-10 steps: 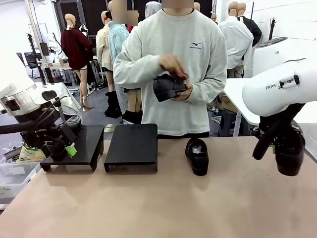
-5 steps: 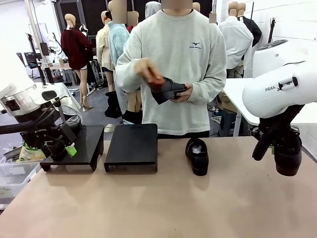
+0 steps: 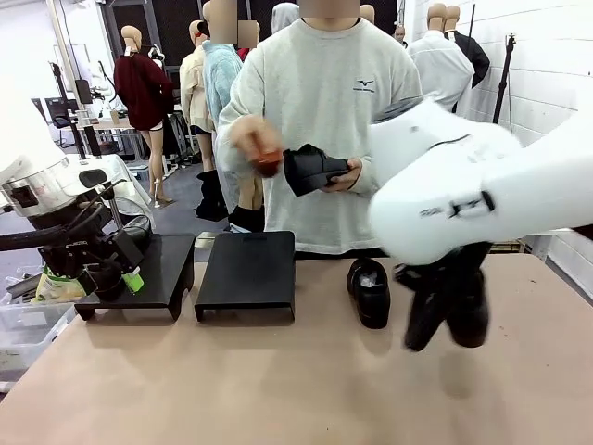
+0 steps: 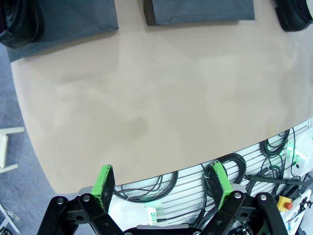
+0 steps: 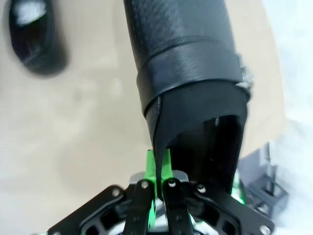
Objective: Organize the shoes by placing them on the stand.
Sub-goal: Pick up one Shoe and place it in the middle of the table.
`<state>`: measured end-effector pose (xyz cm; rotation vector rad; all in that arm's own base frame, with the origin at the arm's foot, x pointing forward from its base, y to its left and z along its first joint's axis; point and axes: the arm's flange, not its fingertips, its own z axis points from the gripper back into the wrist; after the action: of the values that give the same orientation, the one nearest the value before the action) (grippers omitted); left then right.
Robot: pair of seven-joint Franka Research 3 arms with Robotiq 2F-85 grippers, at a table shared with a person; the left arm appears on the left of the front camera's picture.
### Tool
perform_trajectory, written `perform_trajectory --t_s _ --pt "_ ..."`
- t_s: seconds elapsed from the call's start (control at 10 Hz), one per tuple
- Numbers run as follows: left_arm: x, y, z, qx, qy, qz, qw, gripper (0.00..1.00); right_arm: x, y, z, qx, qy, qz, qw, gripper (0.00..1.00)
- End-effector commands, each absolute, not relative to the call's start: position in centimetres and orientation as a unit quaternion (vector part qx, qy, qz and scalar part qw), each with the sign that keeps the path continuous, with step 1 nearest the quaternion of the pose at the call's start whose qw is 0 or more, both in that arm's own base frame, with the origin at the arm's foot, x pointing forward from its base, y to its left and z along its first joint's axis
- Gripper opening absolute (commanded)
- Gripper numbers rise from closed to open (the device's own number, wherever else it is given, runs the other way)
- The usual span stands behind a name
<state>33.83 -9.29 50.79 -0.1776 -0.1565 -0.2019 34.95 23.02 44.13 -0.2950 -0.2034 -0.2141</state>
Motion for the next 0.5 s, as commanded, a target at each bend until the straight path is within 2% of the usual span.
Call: perform_trajectory --t_s 0.0,0.4 --pt "33.8 -9.1 50.7 -0.098 -0.077 -0.104 0.987 1.0 33.7 26.6 43.7 -0.112 -0.089 -0.082 0.986 0.0" --pt "33.8 -9.1 50.7 -0.098 -0.077 -0.104 0.987 1.0 30.6 33.8 42.7 -0.072 -0.083 -0.002 0.994 0.0"
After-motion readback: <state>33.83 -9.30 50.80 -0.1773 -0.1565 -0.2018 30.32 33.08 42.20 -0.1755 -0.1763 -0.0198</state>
